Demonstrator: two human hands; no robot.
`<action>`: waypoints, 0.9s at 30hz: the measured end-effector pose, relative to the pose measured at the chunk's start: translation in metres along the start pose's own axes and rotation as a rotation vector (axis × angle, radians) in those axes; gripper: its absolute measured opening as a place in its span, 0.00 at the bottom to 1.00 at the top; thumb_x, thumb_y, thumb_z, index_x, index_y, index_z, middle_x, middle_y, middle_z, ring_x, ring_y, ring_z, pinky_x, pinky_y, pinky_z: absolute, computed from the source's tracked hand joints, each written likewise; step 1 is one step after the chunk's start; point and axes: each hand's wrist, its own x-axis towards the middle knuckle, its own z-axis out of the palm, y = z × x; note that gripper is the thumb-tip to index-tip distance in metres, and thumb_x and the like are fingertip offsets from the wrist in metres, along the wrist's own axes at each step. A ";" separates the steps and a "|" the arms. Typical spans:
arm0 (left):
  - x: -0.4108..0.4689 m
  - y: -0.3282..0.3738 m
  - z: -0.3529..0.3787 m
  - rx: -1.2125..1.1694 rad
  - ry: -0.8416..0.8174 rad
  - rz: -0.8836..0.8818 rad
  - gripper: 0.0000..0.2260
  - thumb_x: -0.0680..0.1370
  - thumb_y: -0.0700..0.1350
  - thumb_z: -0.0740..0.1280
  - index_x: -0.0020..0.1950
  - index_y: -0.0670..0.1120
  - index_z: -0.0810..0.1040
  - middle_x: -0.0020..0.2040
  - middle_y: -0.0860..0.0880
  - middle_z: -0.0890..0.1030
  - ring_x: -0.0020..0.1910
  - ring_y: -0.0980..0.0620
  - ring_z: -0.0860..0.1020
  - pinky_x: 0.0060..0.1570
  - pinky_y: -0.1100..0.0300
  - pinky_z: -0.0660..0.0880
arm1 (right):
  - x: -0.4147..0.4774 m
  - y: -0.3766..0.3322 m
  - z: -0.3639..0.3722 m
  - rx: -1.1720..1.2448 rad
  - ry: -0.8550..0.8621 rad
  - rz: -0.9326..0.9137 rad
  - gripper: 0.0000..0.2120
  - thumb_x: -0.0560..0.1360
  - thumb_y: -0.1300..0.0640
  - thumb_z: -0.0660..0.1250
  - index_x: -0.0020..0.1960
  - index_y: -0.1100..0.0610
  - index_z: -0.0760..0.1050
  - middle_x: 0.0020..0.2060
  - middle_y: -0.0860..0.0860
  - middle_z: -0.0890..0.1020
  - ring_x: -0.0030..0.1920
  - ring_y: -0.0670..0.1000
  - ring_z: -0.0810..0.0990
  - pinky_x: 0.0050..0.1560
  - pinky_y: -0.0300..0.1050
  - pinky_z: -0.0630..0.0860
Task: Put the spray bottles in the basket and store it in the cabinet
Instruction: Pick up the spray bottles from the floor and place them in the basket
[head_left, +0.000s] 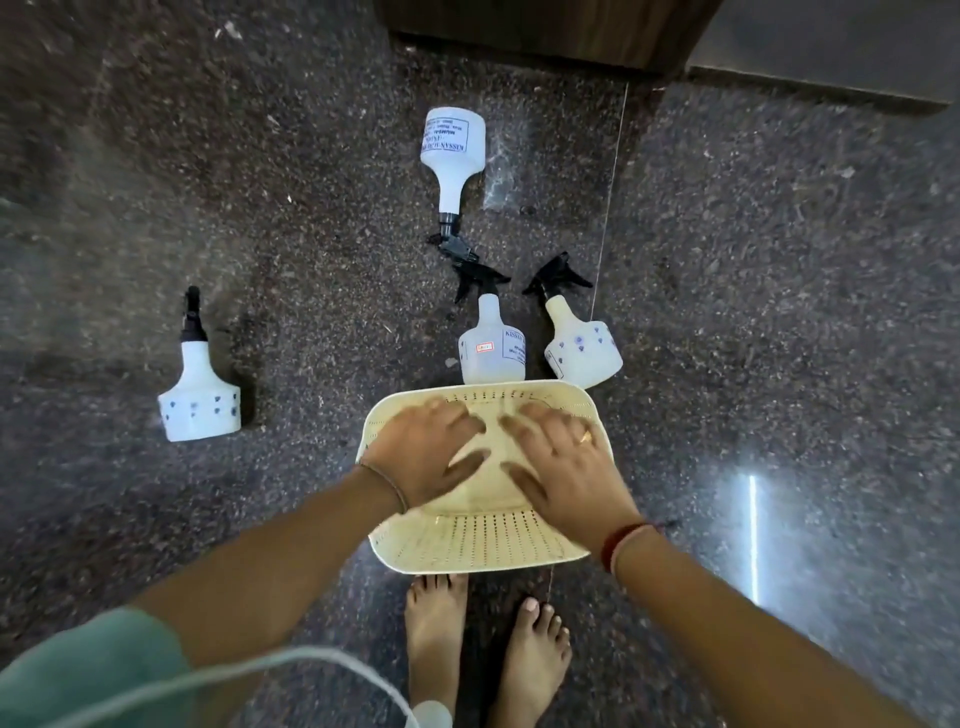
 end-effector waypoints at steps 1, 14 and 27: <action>0.012 -0.008 -0.005 -0.010 0.077 -0.085 0.25 0.76 0.62 0.49 0.61 0.48 0.72 0.55 0.45 0.76 0.51 0.44 0.75 0.47 0.50 0.75 | 0.017 0.008 -0.005 0.005 0.050 0.090 0.22 0.77 0.44 0.55 0.67 0.52 0.67 0.61 0.55 0.76 0.57 0.56 0.77 0.56 0.56 0.73; 0.144 -0.052 0.017 -0.417 -0.111 -0.706 0.48 0.66 0.65 0.70 0.75 0.46 0.49 0.73 0.40 0.57 0.71 0.36 0.60 0.67 0.37 0.64 | 0.153 0.130 0.021 -0.025 -0.480 0.782 0.50 0.65 0.33 0.69 0.75 0.56 0.50 0.73 0.61 0.59 0.71 0.66 0.61 0.68 0.67 0.60; 0.186 -0.054 0.052 -0.550 -0.128 -0.769 0.46 0.61 0.59 0.74 0.69 0.44 0.53 0.45 0.46 0.72 0.46 0.44 0.74 0.49 0.49 0.74 | 0.183 0.127 0.076 -0.036 -0.423 0.814 0.20 0.74 0.59 0.63 0.66 0.61 0.68 0.63 0.59 0.76 0.63 0.62 0.74 0.61 0.55 0.68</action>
